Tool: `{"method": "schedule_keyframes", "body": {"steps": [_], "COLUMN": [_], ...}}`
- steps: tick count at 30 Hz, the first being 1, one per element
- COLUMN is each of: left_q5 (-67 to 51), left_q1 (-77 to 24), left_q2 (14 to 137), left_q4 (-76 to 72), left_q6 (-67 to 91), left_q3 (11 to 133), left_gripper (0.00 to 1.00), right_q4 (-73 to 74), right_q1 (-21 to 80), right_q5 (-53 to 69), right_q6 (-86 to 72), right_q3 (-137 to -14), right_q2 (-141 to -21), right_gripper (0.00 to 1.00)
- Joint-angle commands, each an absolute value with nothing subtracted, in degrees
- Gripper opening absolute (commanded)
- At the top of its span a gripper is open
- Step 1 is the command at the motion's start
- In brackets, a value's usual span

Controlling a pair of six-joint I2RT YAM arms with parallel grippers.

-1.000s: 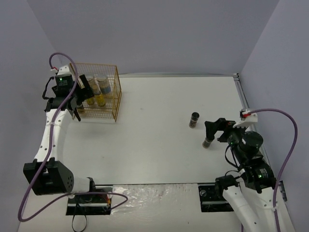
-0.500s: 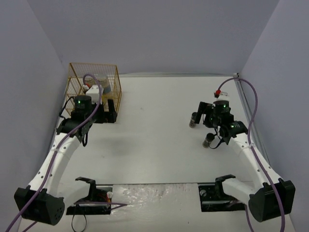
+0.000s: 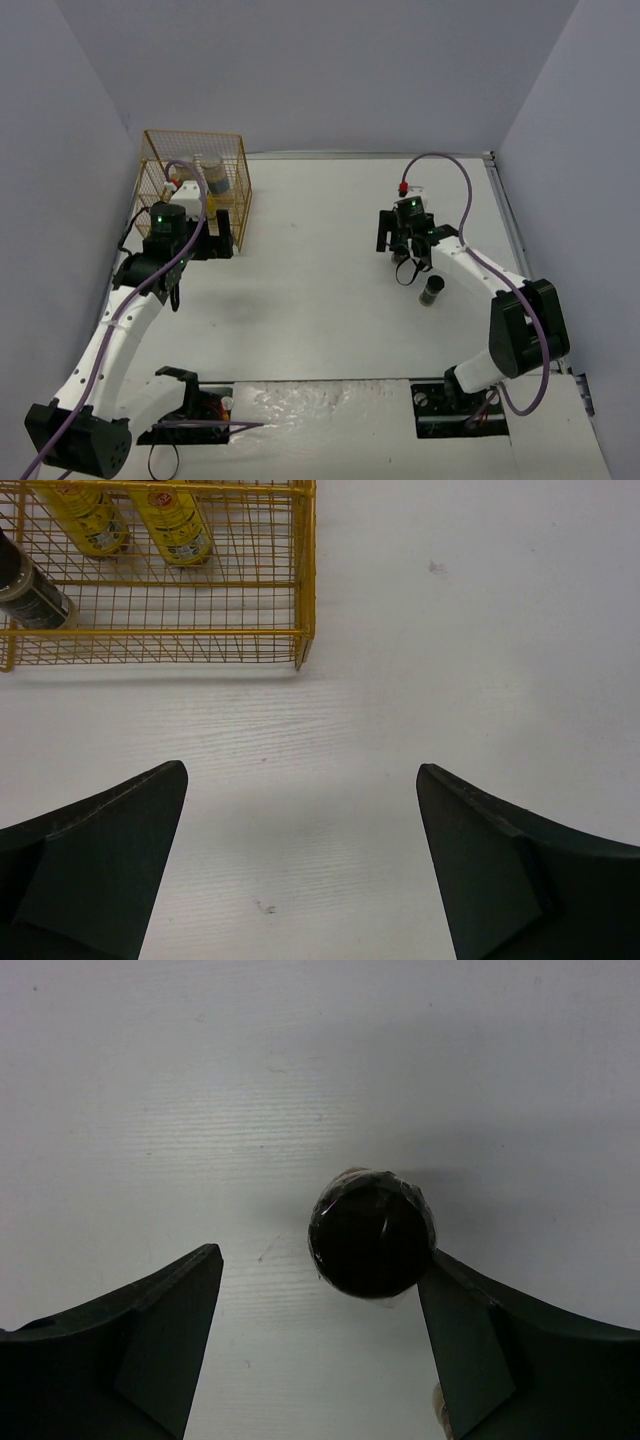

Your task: Organize the condiment bottles

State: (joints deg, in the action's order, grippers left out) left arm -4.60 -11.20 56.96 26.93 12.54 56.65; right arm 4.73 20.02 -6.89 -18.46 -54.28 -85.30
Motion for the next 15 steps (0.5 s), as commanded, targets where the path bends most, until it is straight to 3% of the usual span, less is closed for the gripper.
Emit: {"method": "schedule_keyframes", "body": {"steps": [1,5,12,15], "left_q5": [-2.9,-2.1,-1.6,-1.4], "left_q1": [-11.4,-11.4,-11.4,-11.4], "left_q2": [55.8,55.6,55.7,55.8], "left_q4": [25.1,25.3,25.5,25.5], "left_q6": [11.8,11.8,11.5,11.5], "left_q3": [57.9,57.8,57.7,57.7], "left_gripper": [0.97,0.97,0.97,0.97], "right_q4": [-1.1,-4.6,-6.3,-6.8], "right_q1": [21.6,22.6,22.8,22.8], "right_q5": [-14.0,-15.1,-18.3,-17.0], "right_q6": [-20.2,-20.1,-19.9,-19.4], "right_q3": [-56.0,-55.2,-55.5,-55.7], "right_q2": [-87.6,-89.1,-92.6,-93.6], "right_gripper": [0.7,0.62,0.58,0.48]}}
